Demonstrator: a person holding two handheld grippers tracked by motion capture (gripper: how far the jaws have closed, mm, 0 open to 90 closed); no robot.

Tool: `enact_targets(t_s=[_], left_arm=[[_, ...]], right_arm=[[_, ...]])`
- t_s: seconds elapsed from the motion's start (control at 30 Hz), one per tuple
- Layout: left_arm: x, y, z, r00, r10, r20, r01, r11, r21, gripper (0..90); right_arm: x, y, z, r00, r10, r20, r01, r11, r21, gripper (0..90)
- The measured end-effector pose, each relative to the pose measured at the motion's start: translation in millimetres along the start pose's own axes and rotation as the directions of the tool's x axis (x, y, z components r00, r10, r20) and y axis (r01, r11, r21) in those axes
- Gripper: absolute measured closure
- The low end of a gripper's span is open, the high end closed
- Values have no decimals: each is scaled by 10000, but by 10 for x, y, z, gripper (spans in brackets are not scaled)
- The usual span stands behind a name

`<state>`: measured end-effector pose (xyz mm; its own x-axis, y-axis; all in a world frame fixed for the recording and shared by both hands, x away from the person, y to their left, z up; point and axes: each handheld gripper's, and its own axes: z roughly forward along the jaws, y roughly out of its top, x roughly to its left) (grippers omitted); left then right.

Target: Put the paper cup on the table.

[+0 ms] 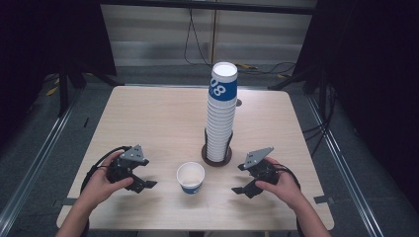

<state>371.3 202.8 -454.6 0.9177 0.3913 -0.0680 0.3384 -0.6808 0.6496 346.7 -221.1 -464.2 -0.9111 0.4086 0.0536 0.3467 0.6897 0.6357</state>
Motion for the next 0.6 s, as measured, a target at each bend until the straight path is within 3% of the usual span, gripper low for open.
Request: enact_targets(t_s=[0.03, 0.33, 0.6], left_arm=[[12, -6, -11, 9999, 135, -24, -135, 9999, 24, 164], [74, -119, -39, 9994, -195, -274, 192, 9997, -127, 162], [117, -239, -27, 9987, -358, -369, 350, 9992, -200, 163]], right_arm=[[-11, -19, -19, 10000, 26, 69, -26, 10000, -10, 131], [-85, -150, -123, 9981, 576, 210, -571, 9981, -252, 131], [-133, -242, -168, 9959, 792, 446, -781, 9966, -244, 131]])
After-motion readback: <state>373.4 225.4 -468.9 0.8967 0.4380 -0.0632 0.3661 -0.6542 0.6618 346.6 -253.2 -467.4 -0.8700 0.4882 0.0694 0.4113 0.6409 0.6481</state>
